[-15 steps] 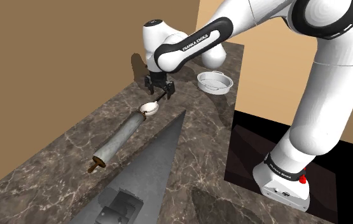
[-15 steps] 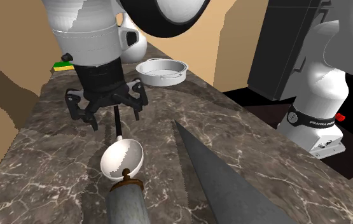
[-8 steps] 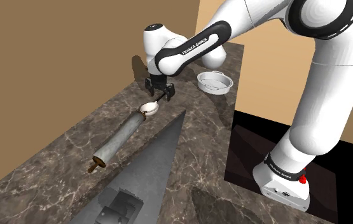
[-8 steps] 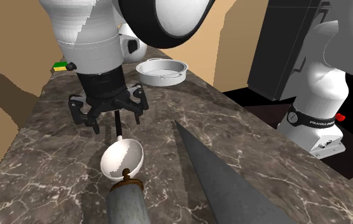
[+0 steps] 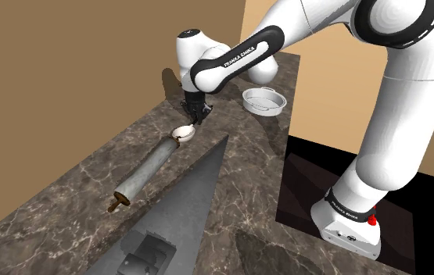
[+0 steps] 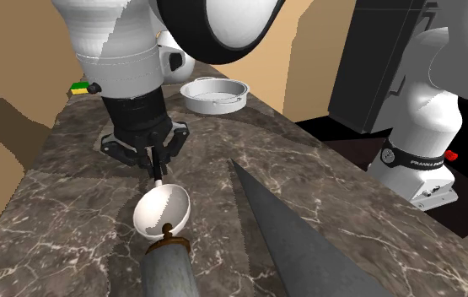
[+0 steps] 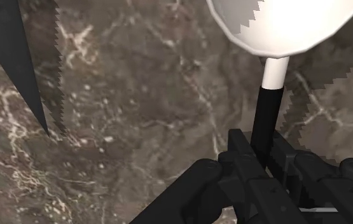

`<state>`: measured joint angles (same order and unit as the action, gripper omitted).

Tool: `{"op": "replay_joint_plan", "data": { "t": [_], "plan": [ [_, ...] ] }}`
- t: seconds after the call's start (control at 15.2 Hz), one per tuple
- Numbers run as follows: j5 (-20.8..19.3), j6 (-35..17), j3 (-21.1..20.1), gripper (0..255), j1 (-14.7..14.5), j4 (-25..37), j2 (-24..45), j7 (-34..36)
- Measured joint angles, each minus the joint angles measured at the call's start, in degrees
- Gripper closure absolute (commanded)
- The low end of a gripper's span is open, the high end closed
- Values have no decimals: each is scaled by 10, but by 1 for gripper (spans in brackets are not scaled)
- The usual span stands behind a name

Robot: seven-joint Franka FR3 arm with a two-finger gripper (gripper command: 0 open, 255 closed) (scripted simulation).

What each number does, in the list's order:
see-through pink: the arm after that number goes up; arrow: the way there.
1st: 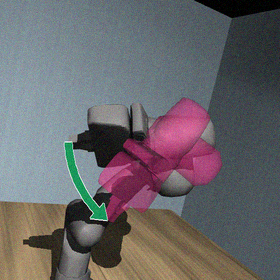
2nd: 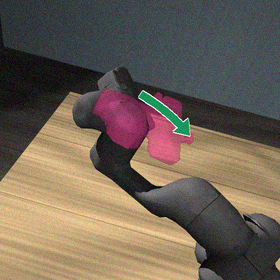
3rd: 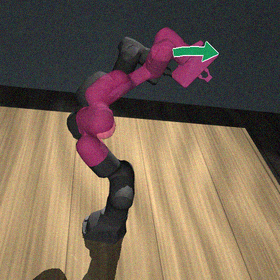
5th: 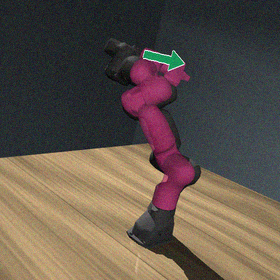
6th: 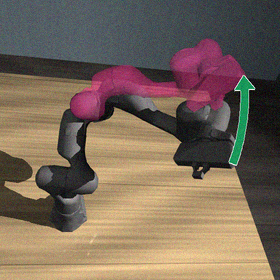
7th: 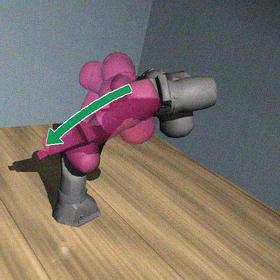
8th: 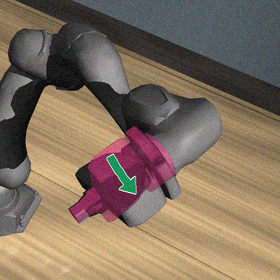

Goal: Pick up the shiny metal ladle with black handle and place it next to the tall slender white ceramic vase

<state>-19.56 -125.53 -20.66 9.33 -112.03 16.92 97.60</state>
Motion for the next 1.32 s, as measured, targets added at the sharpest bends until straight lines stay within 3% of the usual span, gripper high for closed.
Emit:
{"op": "replay_joint_plan", "data": {
  "t": [0.4,1.32],
  "plan": [
    [4,7,-1,255,1,1,-7,-4],
    [36,95,-11,255,5,52,-51,-36]
  ]
}}
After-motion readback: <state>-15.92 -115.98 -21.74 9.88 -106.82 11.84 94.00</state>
